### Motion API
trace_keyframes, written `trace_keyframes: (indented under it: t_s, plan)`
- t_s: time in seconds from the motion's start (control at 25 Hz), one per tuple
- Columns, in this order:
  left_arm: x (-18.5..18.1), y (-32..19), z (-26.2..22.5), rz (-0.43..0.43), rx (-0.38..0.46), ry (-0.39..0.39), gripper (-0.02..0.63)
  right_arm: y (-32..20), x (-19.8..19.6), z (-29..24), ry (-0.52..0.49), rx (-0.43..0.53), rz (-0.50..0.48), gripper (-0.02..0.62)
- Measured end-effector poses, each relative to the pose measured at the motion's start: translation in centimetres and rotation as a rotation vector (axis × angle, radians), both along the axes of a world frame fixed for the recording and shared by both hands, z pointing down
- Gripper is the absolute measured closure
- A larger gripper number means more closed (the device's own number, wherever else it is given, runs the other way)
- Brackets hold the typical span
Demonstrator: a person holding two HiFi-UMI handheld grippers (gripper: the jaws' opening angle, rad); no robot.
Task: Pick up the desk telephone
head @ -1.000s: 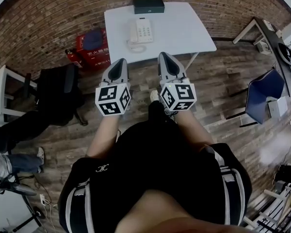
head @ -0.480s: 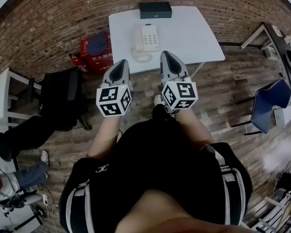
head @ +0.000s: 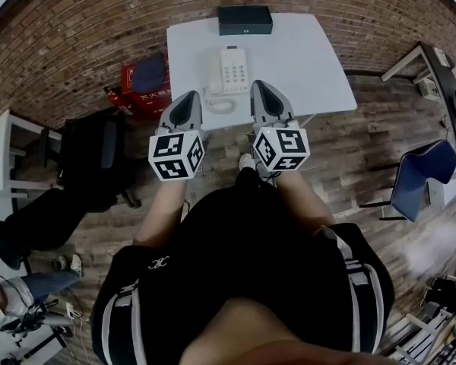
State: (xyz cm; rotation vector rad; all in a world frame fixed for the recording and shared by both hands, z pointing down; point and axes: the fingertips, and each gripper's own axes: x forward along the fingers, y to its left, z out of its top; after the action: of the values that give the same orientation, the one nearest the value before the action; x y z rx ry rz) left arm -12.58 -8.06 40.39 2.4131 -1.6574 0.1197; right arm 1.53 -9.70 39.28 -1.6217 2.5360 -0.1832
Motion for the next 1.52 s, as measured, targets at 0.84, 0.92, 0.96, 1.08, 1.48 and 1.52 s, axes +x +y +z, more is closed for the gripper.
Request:
trace_keyframes:
  t_s: [0.84, 0.92, 0.96, 1.08, 1.48, 1.52]
  plan:
    - [3.0, -16.3, 3.4, -0.132, -0.14, -0.015, 0.606, -19.0, 3.2, 4.2, 0.022, -0.138, -0.157, 0.597]
    - [3.0, -17.2, 3.9, -0.145, -0.154, -0.018, 0.606, -20.1, 2.7, 4.7, 0.037, -0.145, -0.181, 0.597]
    - [2.9, -17.4, 4.2, -0.149, -0.163, -0.019, 0.606, -20.6, 2.5, 5.0, 0.039, -0.154, -0.191, 0.597]
    - [2.4, -18.1, 5.2, -0.153, -0.191, -0.016, 0.606, -21.4, 2.0, 6.2, 0.05, -0.182, -0.202, 0.597]
    - [0.3, -20.9, 11.2, -0.096, -0.351, -0.057, 0.606, -23.7, 1.0, 11.0, 0.073, -0.317, -0.179, 0.597]
    - [0.2, -21.1, 12.1, -0.092, -0.37, -0.058, 0.606, -23.9, 1.1, 11.6, 0.078, -0.329, -0.177, 0.597]
